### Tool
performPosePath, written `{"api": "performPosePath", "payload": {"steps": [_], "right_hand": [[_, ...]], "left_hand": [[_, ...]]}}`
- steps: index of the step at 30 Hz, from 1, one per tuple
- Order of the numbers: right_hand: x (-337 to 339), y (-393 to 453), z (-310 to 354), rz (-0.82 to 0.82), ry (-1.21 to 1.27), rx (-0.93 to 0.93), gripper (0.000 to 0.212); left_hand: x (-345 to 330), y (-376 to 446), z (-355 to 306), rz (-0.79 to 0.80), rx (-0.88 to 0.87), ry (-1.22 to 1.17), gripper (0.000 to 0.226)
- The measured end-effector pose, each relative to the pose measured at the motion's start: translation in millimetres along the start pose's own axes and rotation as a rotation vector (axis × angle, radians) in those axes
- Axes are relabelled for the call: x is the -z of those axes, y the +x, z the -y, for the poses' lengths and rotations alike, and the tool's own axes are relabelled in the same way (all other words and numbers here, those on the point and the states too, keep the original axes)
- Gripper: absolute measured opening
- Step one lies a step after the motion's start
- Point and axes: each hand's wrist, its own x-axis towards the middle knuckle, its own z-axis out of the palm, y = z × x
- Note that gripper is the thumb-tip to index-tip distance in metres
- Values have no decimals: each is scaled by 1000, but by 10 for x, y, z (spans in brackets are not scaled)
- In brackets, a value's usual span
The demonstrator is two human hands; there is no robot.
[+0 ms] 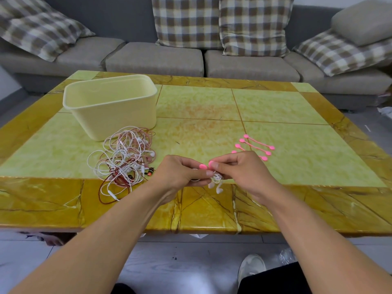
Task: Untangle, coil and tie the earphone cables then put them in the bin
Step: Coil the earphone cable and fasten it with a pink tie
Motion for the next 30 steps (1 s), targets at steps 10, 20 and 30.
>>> {"api": "performPosePath", "payload": {"steps": [10, 20, 30], "right_hand": [[-48, -51, 84, 13, -237, 125, 7], [-20, -51, 100, 101, -260, 122, 11], [-8, -9, 43, -50, -80, 61, 6]], "left_hand": [[-5, 20, 12, -49, -55, 132, 17], [12, 24, 39, -80, -82, 121, 35], [6, 63, 64, -14, -117, 3, 45]]}}
